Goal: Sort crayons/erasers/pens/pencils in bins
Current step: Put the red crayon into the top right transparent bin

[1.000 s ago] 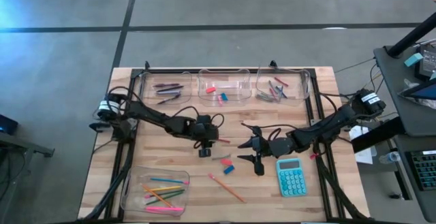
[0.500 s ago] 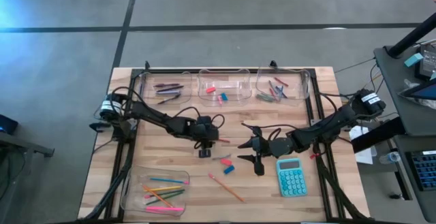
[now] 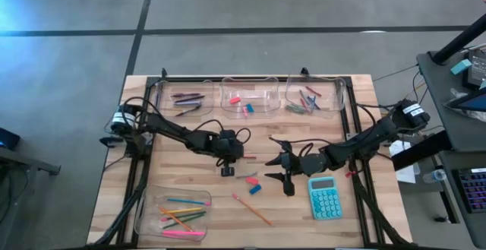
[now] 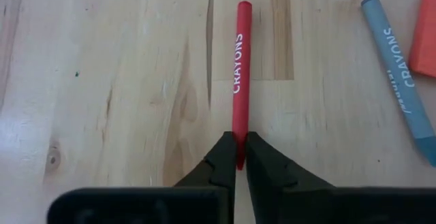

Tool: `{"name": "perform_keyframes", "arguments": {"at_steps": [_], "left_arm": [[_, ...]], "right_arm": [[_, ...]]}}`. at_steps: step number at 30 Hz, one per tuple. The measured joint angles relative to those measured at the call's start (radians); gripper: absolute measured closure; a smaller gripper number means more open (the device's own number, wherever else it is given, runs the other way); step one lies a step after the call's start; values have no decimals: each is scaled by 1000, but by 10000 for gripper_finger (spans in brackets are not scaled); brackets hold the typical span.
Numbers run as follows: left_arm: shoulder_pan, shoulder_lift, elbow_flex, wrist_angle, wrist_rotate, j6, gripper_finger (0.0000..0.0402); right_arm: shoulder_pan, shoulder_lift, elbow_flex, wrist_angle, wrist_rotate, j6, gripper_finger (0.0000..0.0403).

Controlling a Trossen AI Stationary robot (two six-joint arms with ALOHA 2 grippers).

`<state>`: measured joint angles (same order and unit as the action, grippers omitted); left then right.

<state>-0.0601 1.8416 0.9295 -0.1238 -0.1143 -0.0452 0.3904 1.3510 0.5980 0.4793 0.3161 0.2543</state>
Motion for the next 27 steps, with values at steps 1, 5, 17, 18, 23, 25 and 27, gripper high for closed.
{"name": "perform_keyframes", "arguments": {"at_steps": [1, 5, 17, 18, 23, 25, 27], "left_arm": [[0, 0, 0, 0, 0, 0, 396], [0, -11, 4, -3, -1, 0, 398], [-18, -108, -3, 4, -85, -3, 398], [-21, -113, -3, 8, -85, -10, 398], [-28, -122, -2, 11, -82, -21, 400], [-28, -119, -2, 23, -76, -27, 400], [-27, -112, -2, 46, -43, -28, 400]], "right_arm": [[0, 0, 0, 0, 0, 0, 234], [0, 0, 0, 0, 0, 0, 234], [14, -18, 0, 6, -1, -4, 234], [19, -26, 0, 5, -1, -7, 234], [37, -58, 0, 13, 0, -19, 234], [42, -64, 0, 11, 0, -20, 234], [42, -64, 0, 13, -1, -21, 234]]}}
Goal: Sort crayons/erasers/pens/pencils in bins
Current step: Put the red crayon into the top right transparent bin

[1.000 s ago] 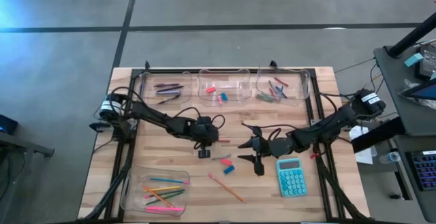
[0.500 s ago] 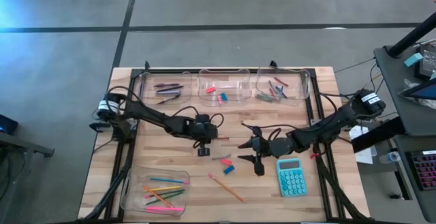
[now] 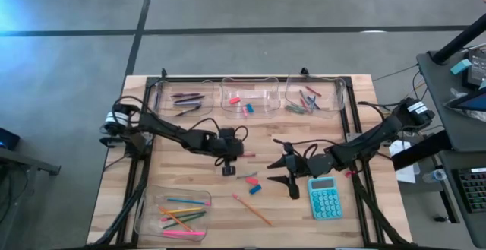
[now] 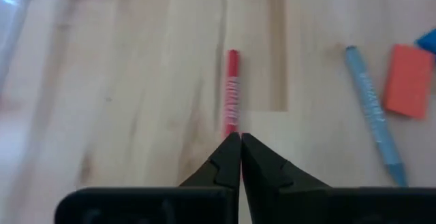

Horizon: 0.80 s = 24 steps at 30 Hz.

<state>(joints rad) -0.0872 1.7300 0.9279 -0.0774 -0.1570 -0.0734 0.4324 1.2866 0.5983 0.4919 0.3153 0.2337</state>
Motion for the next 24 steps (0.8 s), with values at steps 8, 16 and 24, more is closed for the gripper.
{"name": "perform_keyframes", "arguments": {"at_steps": [8, 16, 24], "left_arm": [[1, 44, 1, 113, 46, 0, 349], [9, 136, 5, 258, 35, 1, 272], [10, 227, 50, 304, -15, -23, 261]], "right_arm": [[0, 5, 0, 2, 1, -2, 234], [0, 5, 0, 5, 1, -9, 234], [0, 5, 0, 4, 1, -7, 234]]}}
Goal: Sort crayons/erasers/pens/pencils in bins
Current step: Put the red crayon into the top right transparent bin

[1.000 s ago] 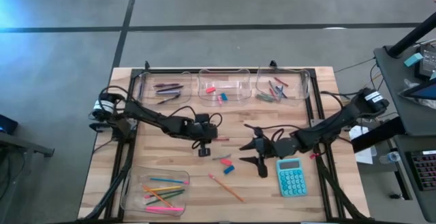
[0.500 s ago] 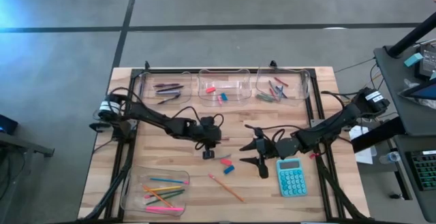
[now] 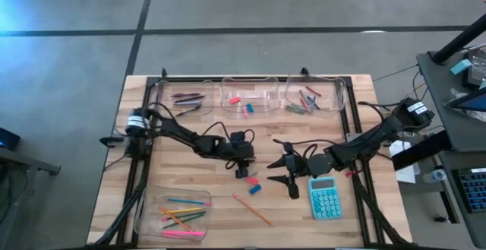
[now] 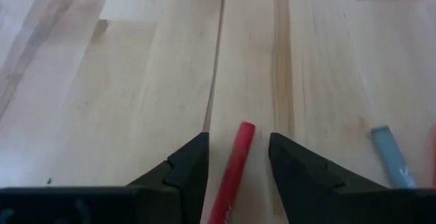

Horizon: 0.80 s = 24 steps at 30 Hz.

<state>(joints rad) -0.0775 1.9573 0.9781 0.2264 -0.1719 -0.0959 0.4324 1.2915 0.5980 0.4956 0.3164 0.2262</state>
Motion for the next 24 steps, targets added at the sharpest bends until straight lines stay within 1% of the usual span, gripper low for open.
{"name": "perform_keyframes", "arguments": {"at_steps": [5, 8, 12, 20, 24], "left_arm": [[2, 26, 1, 13, -6, -4, 261], [2, 27, -8, 12, -5, -4, 270], [2, 28, -14, 14, 1, -4, 303], [3, 30, -17, 10, 14, 1, 387], [3, 30, -13, 5, 13, 0, 394]], "right_arm": [[0, 0, 0, -7, 0, 1, 234], [0, 0, 0, -7, 0, 1, 234], [0, 0, 0, -7, 0, 1, 234], [0, 0, 0, -7, 0, 2, 234], [0, 0, 0, -7, 0, 2, 234]]}}
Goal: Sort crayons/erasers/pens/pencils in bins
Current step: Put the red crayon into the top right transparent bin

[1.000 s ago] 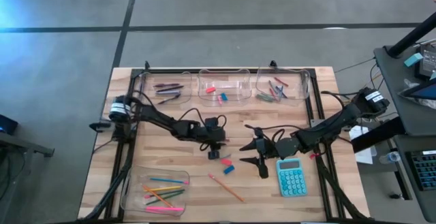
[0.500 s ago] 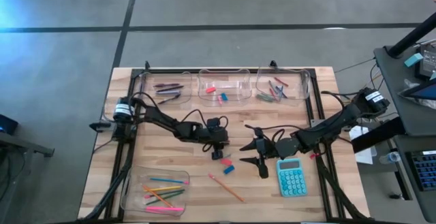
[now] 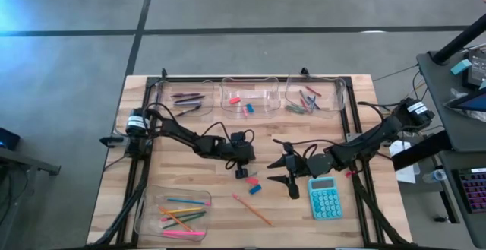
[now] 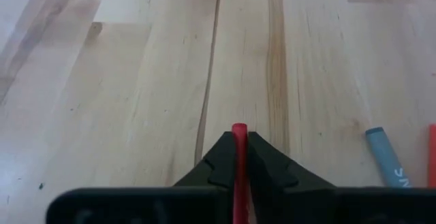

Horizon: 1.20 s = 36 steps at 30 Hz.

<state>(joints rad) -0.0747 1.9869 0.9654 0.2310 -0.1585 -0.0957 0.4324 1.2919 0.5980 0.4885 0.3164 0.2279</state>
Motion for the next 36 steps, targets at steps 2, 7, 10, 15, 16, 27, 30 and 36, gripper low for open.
{"name": "perform_keyframes", "arguments": {"at_steps": [2, 7, 10, 15, 16, 27, 30, 36], "left_arm": [[0, -9, 2, -4, 0, -2, 396], [1, -51, -2, -14, -6, -3, 399], [3, -83, -8, -36, -15, -3, 399], [1, -133, -11, -29, -14, -4, 400], [1, -139, -11, -30, -14, -4, 400], [-10, -204, -10, -37, -17, -3, 401], [-12, -220, -7, -32, -18, -3, 401], [-18, -247, -6, -4, -18, -2, 401]], "right_arm": [[0, 0, 0, 0, 0, 0, 234], [0, 0, 0, 0, 0, 0, 234], [0, 0, 0, -3, 0, 0, 234], [0, 0, 0, -5, 0, 0, 234], [0, 0, 0, -5, 0, 0, 234], [0, 0, -4, -49, 19, 1, 234], [0, 0, -32, -81, 112, 36, 234], [-23, 7, -154, 113, 177, 64, 234]]}}
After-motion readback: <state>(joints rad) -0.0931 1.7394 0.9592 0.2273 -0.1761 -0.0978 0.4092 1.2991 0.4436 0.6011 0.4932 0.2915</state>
